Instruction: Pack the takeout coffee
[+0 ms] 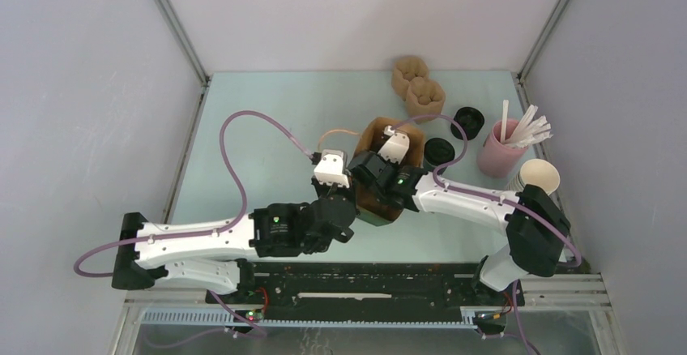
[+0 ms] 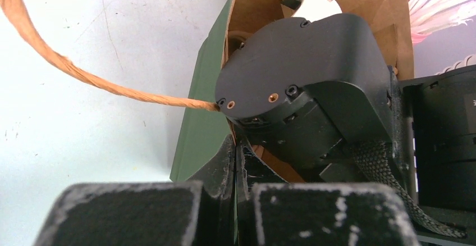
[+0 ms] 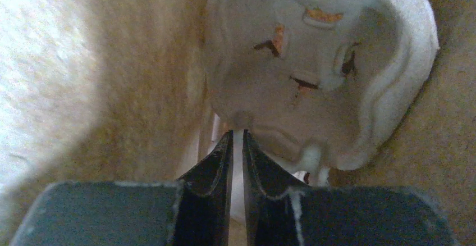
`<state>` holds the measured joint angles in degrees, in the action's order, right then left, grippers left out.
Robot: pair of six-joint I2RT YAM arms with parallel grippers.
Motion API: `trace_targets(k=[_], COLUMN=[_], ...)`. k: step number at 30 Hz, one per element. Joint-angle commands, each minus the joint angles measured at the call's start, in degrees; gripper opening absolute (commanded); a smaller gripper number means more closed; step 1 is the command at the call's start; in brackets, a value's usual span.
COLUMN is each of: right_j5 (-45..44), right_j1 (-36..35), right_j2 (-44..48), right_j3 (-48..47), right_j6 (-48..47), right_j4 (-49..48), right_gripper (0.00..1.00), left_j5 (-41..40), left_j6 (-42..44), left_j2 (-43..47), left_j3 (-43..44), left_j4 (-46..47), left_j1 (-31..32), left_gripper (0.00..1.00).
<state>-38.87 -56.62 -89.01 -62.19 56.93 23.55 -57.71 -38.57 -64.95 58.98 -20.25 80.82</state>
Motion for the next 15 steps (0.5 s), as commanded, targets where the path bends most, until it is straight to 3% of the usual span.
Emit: trace_targets(k=[1,6,15], right_j5=[2.10,4.08,5.50], right_j1=[-0.26,1.26,3.93], right_j2=[1.80,0.74,-5.14], right_j3=[1.38,1.22,-0.79], right_j6=[-1.61,-1.71,-4.24], right_j4=[5.44,6.54,2.63], right_gripper=[0.18,0.09,0.11], left_j5=[-4.22,-4.21,0.09], left_j6=[1.34,3.70,1.42], left_j2=[1.72,1.30,1.85], left_j3=[1.08,2.50,0.88], left_j4=[7.07,7.56,10.05], left_j1=[0.30,0.26,0.25], left_gripper=[0.00,0.00,0.00])
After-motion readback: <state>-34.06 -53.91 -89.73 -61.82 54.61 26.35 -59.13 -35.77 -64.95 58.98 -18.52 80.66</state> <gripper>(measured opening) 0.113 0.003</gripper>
